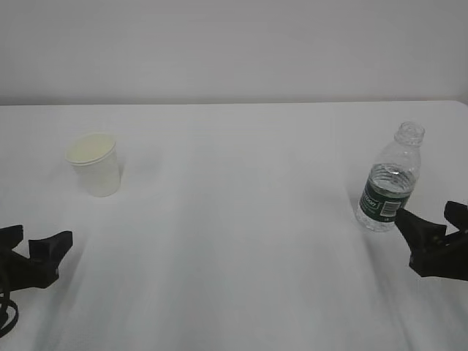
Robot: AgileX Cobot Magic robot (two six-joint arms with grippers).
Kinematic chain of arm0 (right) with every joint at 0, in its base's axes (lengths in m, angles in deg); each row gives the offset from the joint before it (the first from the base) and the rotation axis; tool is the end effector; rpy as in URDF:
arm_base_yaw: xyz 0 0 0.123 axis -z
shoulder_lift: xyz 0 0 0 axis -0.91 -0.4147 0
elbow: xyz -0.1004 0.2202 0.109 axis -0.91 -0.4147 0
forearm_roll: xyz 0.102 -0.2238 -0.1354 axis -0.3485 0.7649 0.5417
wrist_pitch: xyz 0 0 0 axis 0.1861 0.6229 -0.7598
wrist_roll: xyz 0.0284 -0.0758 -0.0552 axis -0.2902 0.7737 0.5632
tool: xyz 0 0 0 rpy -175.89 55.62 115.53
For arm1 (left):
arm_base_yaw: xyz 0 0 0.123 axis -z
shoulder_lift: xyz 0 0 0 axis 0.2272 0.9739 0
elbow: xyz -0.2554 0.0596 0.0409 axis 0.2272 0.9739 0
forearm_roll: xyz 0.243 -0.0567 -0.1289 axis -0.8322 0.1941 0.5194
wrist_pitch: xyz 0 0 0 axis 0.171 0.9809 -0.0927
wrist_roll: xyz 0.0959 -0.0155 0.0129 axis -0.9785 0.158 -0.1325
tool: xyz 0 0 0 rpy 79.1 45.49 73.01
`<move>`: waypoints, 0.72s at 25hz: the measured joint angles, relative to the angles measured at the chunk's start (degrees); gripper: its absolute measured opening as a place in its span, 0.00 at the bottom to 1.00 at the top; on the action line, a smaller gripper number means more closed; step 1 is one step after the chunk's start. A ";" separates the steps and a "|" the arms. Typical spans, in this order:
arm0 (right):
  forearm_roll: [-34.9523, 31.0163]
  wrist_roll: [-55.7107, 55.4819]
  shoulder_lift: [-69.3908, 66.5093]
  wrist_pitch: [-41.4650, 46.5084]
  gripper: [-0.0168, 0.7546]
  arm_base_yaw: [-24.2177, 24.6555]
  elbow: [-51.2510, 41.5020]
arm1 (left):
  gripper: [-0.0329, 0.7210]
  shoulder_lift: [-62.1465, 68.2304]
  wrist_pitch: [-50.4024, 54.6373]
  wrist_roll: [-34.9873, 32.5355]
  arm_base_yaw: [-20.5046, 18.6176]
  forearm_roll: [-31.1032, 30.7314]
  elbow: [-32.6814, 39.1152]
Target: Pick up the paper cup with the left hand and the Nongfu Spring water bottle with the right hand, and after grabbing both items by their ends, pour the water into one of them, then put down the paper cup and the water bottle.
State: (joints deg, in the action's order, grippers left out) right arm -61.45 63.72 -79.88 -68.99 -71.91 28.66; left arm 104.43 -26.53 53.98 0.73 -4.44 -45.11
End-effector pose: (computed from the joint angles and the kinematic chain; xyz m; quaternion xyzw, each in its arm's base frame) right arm 0.2041 0.0280 0.0725 -0.0675 0.8095 0.0482 0.5813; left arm 0.2047 -0.0476 0.0449 0.0548 0.8416 -0.0778 0.5317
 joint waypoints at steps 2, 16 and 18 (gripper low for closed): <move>-0.50 -0.22 -0.14 0.00 0.79 0.00 0.00 | 0.83 0.00 0.00 0.00 0.00 0.00 0.00; -0.87 -0.35 -9.16 -0.12 0.79 0.00 5.27 | 0.83 0.08 0.00 0.00 0.00 0.00 -3.38; -0.97 -0.35 -10.03 -0.21 0.79 0.00 5.88 | 0.83 0.08 0.00 0.00 0.00 0.00 -3.38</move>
State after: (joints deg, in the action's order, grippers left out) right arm -62.43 63.37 -89.91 -69.20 -71.91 34.54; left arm 104.51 -26.53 53.98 0.73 -4.44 -48.49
